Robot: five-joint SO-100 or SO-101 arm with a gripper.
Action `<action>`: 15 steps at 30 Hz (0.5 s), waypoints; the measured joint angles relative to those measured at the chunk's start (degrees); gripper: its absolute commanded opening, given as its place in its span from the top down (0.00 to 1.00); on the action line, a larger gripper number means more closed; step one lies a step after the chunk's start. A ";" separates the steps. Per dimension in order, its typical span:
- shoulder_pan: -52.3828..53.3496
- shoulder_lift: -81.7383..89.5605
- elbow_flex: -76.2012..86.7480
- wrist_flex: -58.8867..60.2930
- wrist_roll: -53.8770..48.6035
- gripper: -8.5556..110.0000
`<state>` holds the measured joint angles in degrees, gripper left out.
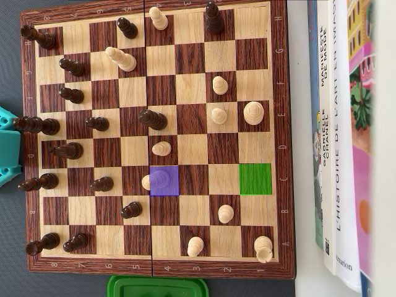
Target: Play chess
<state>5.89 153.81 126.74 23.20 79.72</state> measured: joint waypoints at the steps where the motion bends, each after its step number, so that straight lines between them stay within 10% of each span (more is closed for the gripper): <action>1: 0.00 -0.44 -0.44 3.25 0.00 0.80; 15: 1.67 -17.67 -18.54 42.63 0.00 0.80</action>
<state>7.56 136.14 108.19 65.83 79.72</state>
